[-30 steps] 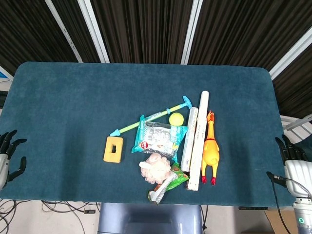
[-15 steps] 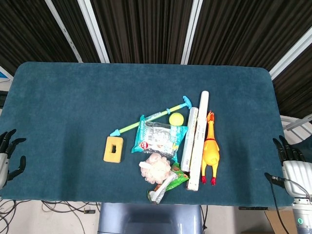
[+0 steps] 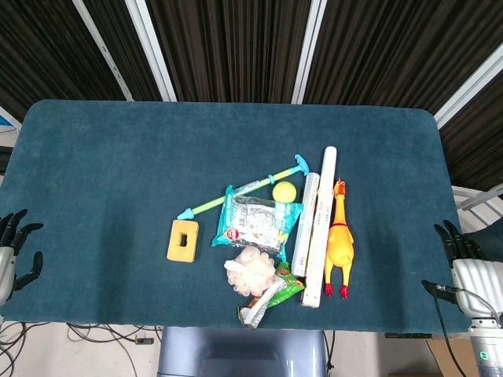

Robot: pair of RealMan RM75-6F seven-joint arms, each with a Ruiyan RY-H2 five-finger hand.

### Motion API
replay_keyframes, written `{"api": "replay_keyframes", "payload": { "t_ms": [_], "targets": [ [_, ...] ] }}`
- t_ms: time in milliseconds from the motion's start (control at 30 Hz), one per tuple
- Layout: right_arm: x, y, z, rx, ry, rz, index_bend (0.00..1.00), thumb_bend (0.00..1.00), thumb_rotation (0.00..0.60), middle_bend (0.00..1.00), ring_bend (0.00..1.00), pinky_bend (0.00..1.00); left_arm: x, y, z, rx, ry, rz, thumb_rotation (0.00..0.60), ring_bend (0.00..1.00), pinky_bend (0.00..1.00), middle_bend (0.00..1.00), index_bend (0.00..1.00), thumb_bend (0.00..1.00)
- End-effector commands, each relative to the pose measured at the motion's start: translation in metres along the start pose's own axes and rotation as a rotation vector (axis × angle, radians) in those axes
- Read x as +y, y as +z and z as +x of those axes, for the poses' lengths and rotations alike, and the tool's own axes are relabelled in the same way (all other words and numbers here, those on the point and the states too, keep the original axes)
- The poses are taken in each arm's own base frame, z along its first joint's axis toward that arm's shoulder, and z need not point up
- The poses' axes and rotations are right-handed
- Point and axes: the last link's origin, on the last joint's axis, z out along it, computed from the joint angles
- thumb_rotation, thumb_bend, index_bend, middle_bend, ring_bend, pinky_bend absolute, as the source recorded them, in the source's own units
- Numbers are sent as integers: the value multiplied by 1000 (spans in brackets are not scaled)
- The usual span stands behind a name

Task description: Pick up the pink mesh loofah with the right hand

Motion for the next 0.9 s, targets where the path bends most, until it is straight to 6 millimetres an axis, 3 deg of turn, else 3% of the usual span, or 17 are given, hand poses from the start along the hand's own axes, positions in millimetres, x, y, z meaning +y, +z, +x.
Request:
{"api": "replay_keyframes", "payload": {
  "t_ms": [33, 133, 300, 433, 733, 900],
  "targets": [
    [-10, -3, -2, -42, 59, 25, 46, 172, 600, 50, 160, 191, 0, 0, 0, 1, -11, 4, 600, 18, 0, 51, 236, 483],
    [-30, 7, 1, -131, 100, 144, 45, 168, 600, 50, 160, 191, 1, 1, -1, -6, -7, 2, 600, 18, 0, 50, 237, 483],
    [-58, 52, 13, -173, 79, 257, 45, 149, 600, 50, 160, 191, 1, 1, -1, -11, -12, 0, 600, 18, 0, 50, 236, 483],
    [-95, 77, 17, -174, 55, 362, 46, 149, 600, 50, 160, 191, 0, 1, 0, -13, -31, 10, 600, 19, 0, 50, 236, 483],
    [-170, 109, 6, -280, 195, 534, 46, 133, 600, 47, 154, 169, -1, 2, -1, -22, -39, 10, 600, 18, 0, 50, 236, 483],
    [-199, 103, -13, -310, 159, 655, 46, 133, 600, 46, 153, 165, -1, 3, -1, -27, -52, 21, 600, 18, 0, 50, 236, 483]
  ]
}}
